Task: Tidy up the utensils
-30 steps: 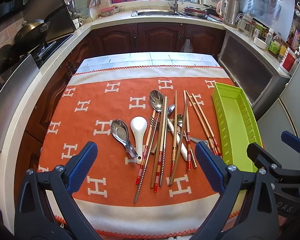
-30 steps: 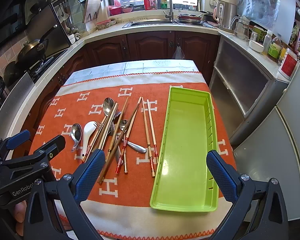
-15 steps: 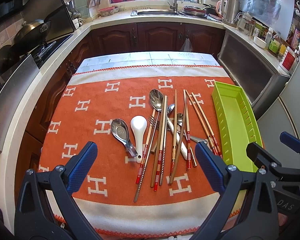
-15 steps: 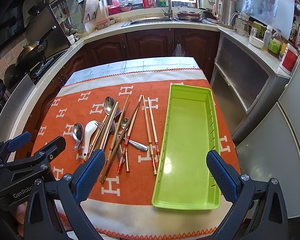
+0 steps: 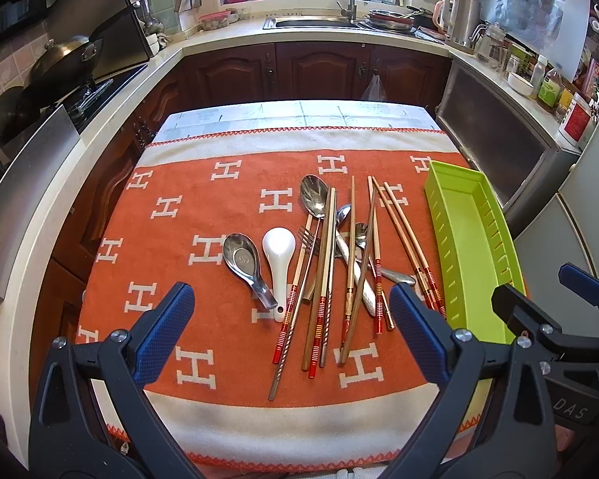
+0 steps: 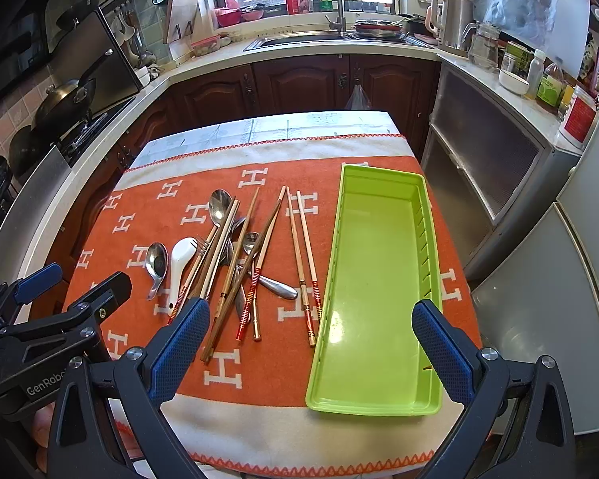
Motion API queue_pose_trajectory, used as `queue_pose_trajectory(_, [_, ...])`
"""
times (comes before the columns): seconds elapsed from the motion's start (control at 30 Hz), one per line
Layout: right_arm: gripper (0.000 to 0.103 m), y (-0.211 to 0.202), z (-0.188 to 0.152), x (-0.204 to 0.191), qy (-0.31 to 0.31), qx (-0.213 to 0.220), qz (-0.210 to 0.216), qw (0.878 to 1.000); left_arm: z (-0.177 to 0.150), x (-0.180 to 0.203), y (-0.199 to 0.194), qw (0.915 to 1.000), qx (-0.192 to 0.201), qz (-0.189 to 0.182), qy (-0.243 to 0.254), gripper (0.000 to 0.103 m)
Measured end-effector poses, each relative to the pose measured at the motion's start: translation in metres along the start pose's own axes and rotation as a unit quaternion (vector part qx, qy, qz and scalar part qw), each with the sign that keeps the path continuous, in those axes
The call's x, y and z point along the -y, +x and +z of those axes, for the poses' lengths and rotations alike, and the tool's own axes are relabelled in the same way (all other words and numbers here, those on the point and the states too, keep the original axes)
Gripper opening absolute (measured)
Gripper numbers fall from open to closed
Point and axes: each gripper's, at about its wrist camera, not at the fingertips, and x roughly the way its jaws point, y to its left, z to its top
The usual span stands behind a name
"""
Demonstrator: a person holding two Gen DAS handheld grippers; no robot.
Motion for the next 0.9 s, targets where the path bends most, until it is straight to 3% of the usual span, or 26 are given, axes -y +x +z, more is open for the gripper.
queue_pose_trajectory(0.43, [0.103, 0.002, -0.003, -0.003, -0.003, -0.007, -0.001, 1.000, -0.001, -0.001, 0.000, 1.0000, -0.001, 0.000, 0.000, 0.097])
queue_pose_trajectory(0.63, [0.103, 0.009, -0.001, -0.005, -0.009, -0.030, -0.004, 0.999, -0.005, -0.007, 0.002, 1.0000, -0.007, -0.003, -0.005, 0.097])
queue_pose_trajectory(0.8, [0.103, 0.023, 0.004, -0.006, -0.016, -0.062, 0.003, 0.998, 0.005, -0.022, 0.014, 0.9984, -0.027, -0.038, -0.031, 0.097])
queue_pose_trajectory(0.9, [0.103, 0.034, 0.009, -0.008, -0.022, -0.064, 0.019, 0.998, 0.011, -0.033, 0.022, 0.9986, -0.026, -0.023, -0.040, 0.096])
